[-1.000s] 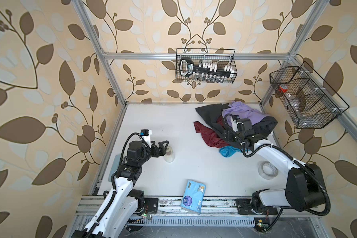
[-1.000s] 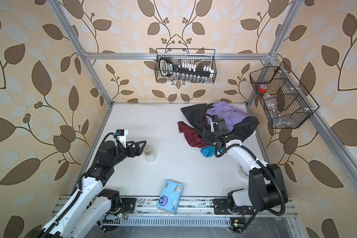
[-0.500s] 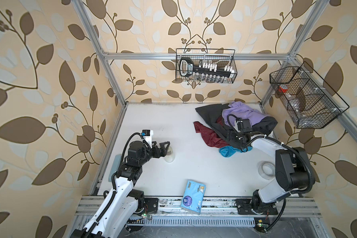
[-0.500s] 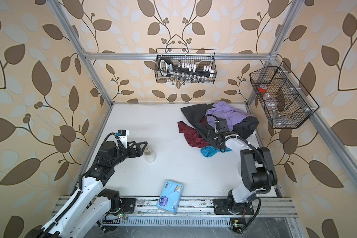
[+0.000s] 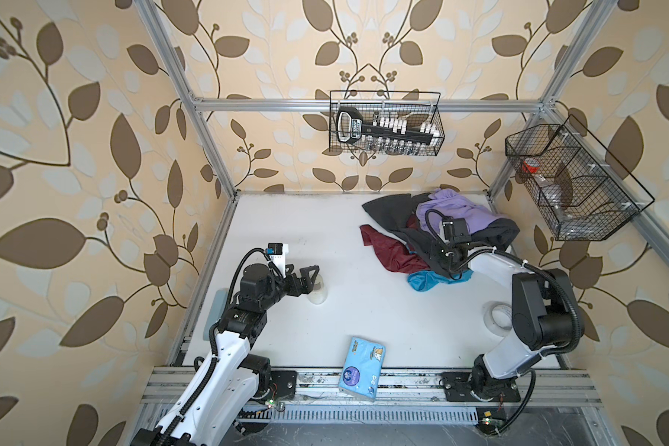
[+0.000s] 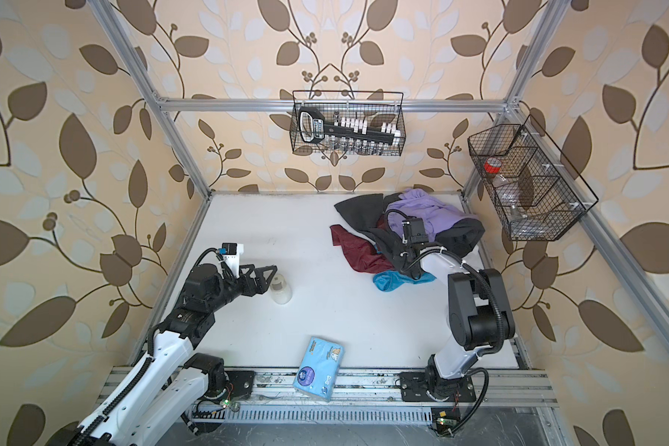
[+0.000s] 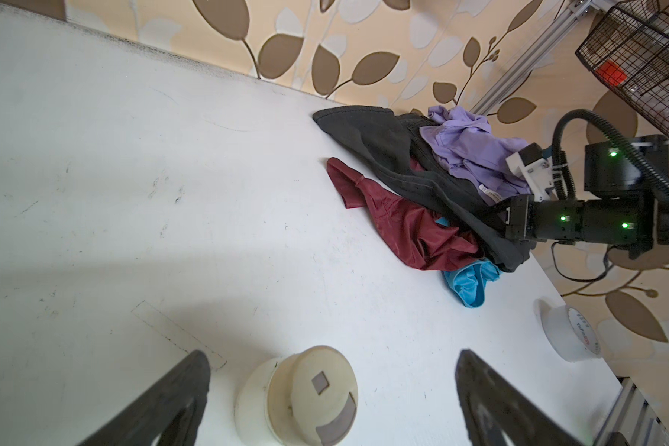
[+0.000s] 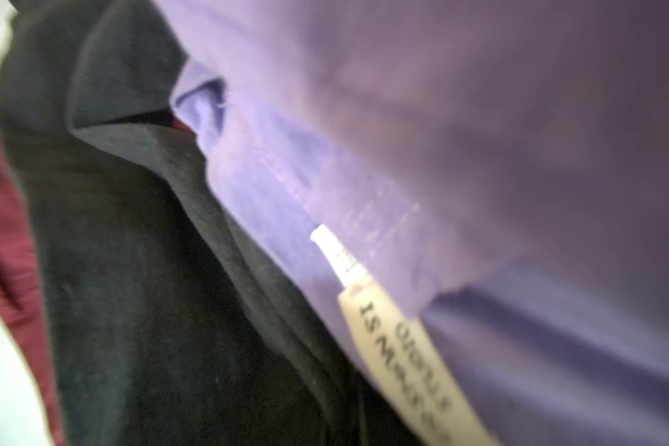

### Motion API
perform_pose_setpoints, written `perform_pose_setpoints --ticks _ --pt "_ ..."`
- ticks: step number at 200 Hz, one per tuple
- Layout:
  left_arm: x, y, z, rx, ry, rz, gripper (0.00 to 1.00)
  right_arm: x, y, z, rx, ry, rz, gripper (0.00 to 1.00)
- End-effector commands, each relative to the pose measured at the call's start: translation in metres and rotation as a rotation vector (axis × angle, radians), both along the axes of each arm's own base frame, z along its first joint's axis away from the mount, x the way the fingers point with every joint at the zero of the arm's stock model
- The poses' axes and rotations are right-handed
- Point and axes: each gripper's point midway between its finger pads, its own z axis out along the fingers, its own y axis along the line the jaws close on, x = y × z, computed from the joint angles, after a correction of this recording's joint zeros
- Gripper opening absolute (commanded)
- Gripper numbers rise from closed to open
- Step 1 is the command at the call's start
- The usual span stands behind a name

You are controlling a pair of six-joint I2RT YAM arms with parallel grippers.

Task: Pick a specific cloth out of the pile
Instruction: 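Reach the right gripper into the clothes pile and grasp the dark grey garment, then lift the dark grey garment with the right gripper up and away from the pile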

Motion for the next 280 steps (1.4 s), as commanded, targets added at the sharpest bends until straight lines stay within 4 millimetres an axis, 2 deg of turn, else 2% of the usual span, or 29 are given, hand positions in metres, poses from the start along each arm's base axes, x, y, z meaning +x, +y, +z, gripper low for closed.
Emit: perform_pose_setpoints --ticks 1,25,52,72,98,115,177,211,242,264,280 --pt "0.000 -0.008 0.027 -0.002 -0.081 -0.046 0.99 0.001 -0.012 0.058 -0.036 -0.134 -0.043 0.00" --pt "-0.001 -0.009 0.028 -0.002 -0.083 -0.050 0.99 -0.001 -0.014 0.107 -0.044 -0.233 -0.044 0.00" --pt "-0.002 -0.010 0.029 -0.003 -0.089 -0.053 0.99 -0.003 -0.018 0.149 -0.068 -0.297 -0.045 0.00" --pt "-0.003 -0.011 0.031 -0.004 -0.094 -0.057 0.99 -0.003 -0.019 0.171 -0.085 -0.324 -0.037 0.00" --pt "-0.005 -0.011 0.032 -0.001 -0.096 -0.060 0.99 0.000 -0.017 0.186 -0.066 -0.344 -0.016 0.00" --pt "-0.006 -0.011 0.033 0.002 -0.104 -0.059 0.99 0.001 -0.017 0.206 -0.067 -0.385 -0.018 0.00" --pt "-0.006 -0.011 0.035 0.006 -0.114 -0.057 0.99 -0.011 -0.044 0.324 -0.176 -0.607 -0.128 0.00" --pt "-0.006 -0.012 0.036 0.005 -0.115 -0.059 0.99 -0.022 -0.053 0.377 -0.210 -0.712 -0.170 0.00" --pt "-0.007 -0.012 0.036 0.005 -0.116 -0.060 0.99 -0.025 -0.053 0.400 -0.212 -0.749 -0.165 0.00" --pt "-0.008 -0.012 0.038 0.005 -0.122 -0.061 0.99 -0.025 -0.050 0.406 -0.193 -0.761 -0.150 0.00" --pt "-0.008 -0.012 0.039 0.005 -0.126 -0.058 0.99 -0.022 -0.041 0.400 -0.161 -0.749 -0.107 0.00"
